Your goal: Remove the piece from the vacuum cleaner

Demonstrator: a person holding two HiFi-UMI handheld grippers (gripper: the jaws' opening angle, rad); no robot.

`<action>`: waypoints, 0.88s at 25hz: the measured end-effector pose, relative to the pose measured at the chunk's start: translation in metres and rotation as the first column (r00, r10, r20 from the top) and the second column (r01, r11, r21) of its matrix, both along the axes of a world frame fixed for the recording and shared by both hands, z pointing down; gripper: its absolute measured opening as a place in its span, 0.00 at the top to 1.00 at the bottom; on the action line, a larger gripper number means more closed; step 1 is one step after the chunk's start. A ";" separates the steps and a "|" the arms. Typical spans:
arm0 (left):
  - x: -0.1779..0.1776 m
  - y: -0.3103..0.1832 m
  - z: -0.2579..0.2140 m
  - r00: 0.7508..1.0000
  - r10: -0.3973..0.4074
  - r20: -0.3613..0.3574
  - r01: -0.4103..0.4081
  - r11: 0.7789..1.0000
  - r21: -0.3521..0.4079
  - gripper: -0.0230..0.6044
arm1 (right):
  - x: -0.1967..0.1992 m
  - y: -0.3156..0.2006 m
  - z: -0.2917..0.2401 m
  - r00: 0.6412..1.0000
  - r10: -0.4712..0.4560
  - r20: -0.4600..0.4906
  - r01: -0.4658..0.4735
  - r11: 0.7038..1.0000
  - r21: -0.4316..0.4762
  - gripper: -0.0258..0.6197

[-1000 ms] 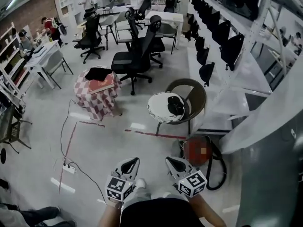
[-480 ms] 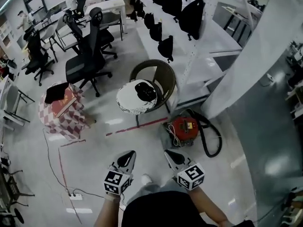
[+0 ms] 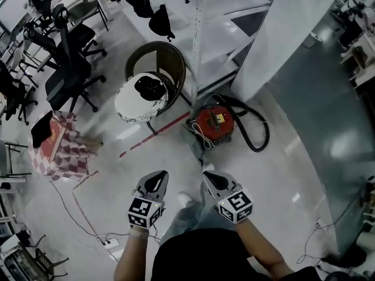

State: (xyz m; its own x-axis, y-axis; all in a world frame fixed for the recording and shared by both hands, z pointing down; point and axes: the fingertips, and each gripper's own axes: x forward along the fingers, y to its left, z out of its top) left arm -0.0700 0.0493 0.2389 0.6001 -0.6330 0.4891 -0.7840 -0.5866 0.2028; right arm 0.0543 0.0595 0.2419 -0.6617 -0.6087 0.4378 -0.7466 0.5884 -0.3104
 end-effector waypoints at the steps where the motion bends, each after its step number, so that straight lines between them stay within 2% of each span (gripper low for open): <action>1: 0.008 -0.004 0.006 1.000 0.014 0.007 -0.014 1.000 -0.011 0.93 | 0.006 -0.003 0.008 1.000 0.008 -0.003 -0.008 1.000 -0.012 0.91; 6: 0.041 -0.030 0.041 0.998 0.045 0.046 -0.042 0.997 -0.061 0.93 | 0.036 -0.024 0.057 0.999 0.029 -0.017 -0.030 0.997 -0.077 0.91; 13: 0.068 -0.064 0.117 0.993 0.077 0.094 -0.061 0.984 -0.165 0.93 | 0.064 -0.058 0.130 0.999 0.007 -0.048 -0.014 0.987 -0.160 0.91; 19: 0.073 -0.089 0.185 0.995 0.052 0.090 -0.027 0.966 -0.257 0.93 | 0.080 -0.083 0.203 0.997 -0.016 -0.081 -0.005 0.970 -0.243 0.91; 22: 0.070 -0.097 0.216 0.995 0.010 0.098 0.019 0.957 -0.288 0.93 | 0.084 -0.089 0.235 0.996 -0.027 -0.085 0.003 0.960 -0.281 0.91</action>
State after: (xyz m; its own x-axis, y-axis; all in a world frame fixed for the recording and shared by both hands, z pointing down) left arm 0.0003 -0.0477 0.4545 0.5383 -0.4587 0.7070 -0.8108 -0.5108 0.2859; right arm 0.1386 -0.0300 0.4767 -0.6217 -0.4435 0.6456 -0.7698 0.4984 -0.3988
